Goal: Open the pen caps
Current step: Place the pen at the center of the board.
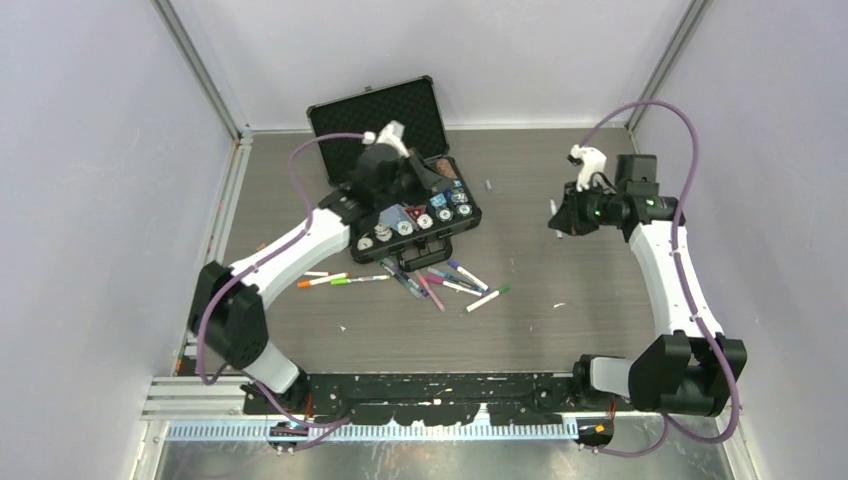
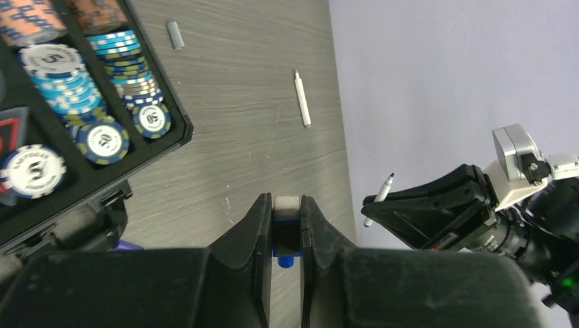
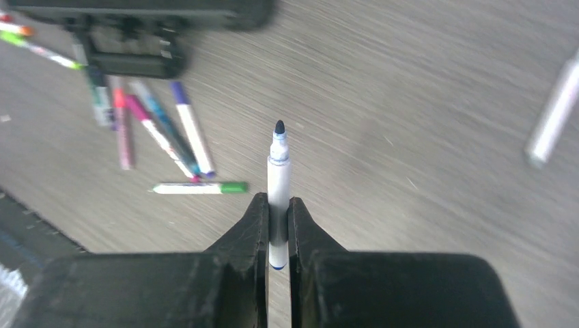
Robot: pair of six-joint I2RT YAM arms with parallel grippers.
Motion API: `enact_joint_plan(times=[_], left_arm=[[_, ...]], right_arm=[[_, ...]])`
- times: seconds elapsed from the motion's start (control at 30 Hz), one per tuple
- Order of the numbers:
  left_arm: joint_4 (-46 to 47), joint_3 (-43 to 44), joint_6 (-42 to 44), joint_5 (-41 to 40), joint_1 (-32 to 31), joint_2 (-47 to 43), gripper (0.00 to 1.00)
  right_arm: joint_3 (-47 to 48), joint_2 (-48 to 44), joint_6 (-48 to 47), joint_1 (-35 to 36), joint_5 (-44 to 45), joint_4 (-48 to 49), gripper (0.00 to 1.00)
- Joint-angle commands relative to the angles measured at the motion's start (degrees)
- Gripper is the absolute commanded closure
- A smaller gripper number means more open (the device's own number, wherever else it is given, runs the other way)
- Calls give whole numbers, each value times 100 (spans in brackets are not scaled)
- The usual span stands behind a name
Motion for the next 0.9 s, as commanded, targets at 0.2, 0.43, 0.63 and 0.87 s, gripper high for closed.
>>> enact_joint_plan(times=[0.2, 0.43, 0.63, 0.87], left_arm=[[-2619, 3560, 679, -652, -728, 2790, 100], [-3336, 6500, 860, -250, -910, 4963, 100], [-2854, 7011, 992, 222, -911, 5485, 100], [-2505, 6498, 1425, 236, -890, 5032, 100]], right_arm=[[-378, 128, -1304, -1723, 1660, -378, 99], [922, 2138, -1895, -1930, 2155, -110, 95], [2210, 3640, -1774, -1934, 2251, -143, 93], [3553, 4855, -1283, -1781, 2191, -776, 92]])
